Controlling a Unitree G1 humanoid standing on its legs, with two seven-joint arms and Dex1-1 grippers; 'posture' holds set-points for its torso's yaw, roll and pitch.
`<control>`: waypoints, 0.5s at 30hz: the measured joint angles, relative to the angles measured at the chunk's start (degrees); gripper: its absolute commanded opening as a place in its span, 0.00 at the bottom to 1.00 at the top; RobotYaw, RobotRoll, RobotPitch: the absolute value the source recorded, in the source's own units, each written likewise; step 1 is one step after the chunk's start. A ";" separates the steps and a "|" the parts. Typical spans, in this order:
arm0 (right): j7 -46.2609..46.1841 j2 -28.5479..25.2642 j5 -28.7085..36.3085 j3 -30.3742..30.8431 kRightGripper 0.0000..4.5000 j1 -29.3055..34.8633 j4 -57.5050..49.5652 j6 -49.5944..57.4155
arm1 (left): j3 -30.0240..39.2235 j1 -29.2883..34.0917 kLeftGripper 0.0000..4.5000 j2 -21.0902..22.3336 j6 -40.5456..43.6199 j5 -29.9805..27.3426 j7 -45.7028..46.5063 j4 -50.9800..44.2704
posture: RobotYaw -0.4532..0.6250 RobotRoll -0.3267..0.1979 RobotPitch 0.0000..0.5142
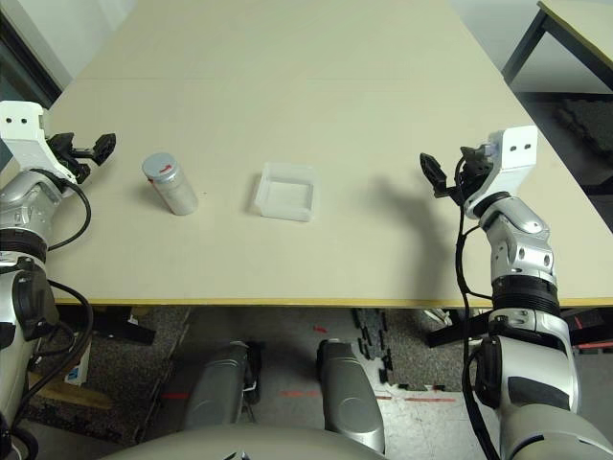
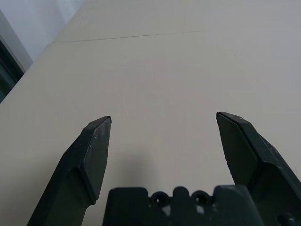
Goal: Pour the medicine from the bottle into the box.
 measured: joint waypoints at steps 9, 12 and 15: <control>0.00 0.02 0.01 0.00 1.00 0.16 -0.03 0.02 | -0.03 -0.01 1.00 -0.08 0.07 0.01 -0.03 -0.01 | 0.36 0.62 0.31; 0.60 0.03 0.00 0.01 1.00 0.02 -0.02 0.01 | -0.03 0.00 1.00 -0.14 0.31 -0.05 -0.26 -0.23 | 0.36 0.62 0.29; 1.28 0.27 0.05 0.05 1.00 -0.36 -0.02 0.02 | 0.02 0.46 1.00 -0.14 0.50 -0.24 -1.30 -0.82 | 0.37 0.62 0.28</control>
